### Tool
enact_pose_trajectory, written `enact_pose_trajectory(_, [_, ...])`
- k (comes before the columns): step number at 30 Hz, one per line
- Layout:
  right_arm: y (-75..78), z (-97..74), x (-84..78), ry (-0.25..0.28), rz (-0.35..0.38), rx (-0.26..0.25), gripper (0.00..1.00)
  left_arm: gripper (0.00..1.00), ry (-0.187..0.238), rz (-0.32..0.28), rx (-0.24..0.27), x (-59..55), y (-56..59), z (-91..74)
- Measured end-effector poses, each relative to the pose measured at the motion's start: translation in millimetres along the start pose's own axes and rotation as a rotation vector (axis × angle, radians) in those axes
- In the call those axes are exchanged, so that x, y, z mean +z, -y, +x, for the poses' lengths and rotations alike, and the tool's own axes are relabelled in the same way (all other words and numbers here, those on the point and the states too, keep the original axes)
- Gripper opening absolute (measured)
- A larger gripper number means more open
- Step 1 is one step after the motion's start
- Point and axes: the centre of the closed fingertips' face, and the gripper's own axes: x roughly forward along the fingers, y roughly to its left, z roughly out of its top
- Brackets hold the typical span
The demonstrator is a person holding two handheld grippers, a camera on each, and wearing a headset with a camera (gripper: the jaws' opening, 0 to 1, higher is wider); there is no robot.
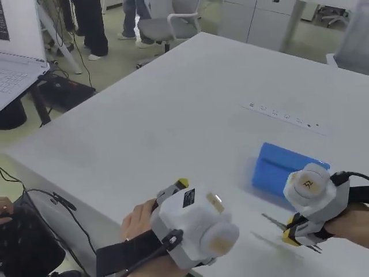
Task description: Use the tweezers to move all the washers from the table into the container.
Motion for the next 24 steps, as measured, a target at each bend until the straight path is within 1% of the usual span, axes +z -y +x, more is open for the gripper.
enact_pose_trajectory(2, [-0.7, 2.8, 1.2, 0.004, 0.005, 0.001, 0.04, 0.71, -0.001, 0.0, -0.002, -0.2, 0.4, 0.4])
enact_pose_trajectory(4, [-3.1, 4.4, 3.0, 0.009, -0.009, 0.002, 0.04, 0.7, -0.002, 0.001, -0.004, -0.5, 0.8, 0.6])
enact_pose_trajectory(7, [-5.1, 8.2, 0.1, -0.008, -0.035, -0.002, 0.04, 0.7, -0.003, 0.002, -0.004, -0.8, 0.9, 0.7])
enact_pose_trajectory(8, [-3.4, 7.0, 4.1, 0.016, -0.05, -0.012, 0.03, 0.7, -0.003, 0.002, -0.005, -0.8, 0.9, 0.6])
enact_pose_trajectory(9, [-3.0, 5.7, 1.9, 0.006, -0.039, -0.01, 0.03, 0.7, -0.005, 0.002, -0.006, -1.2, 1.1, 0.7])
enact_pose_trajectory(14, [-4.7, 3.6, 1.8, 0.02, -0.035, 0.004, 0.04, 0.7, -0.011, 0.007, -0.012, -2.0, 2.5, 0.9])
enact_pose_trajectory(15, [-5.2, 3.6, 2.3, 0.024, -0.068, 0.0, 0.04, 0.7, -0.013, 0.009, -0.013, -2.4, 2.8, 1.1])
enact_pose_trajectory(16, [-7.0, 3.1, 1.9, 0.024, -0.069, -0.002, 0.04, 0.7, -0.014, 0.008, -0.015, -2.5, 3.0, 1.3])
enact_pose_trajectory(21, [-5.6, 3.2, 2.8, 0.023, -0.044, -0.028, 0.05, 0.7, -0.019, 0.008, -0.015, -3.4, 3.1, 2.0])
enact_pose_trajectory(23, [-5.7, 2.6, 3.1, 0.027, -0.051, -0.027, 0.05, 0.7, -0.022, 0.012, -0.016, -4.0, 3.6, 2.6])
enact_pose_trajectory(24, [-5.2, 2.1, 3.1, 0.032, -0.023, -0.023, 0.05, 0.7, -0.025, 0.013, -0.017, -4.7, 3.9, 3.0])
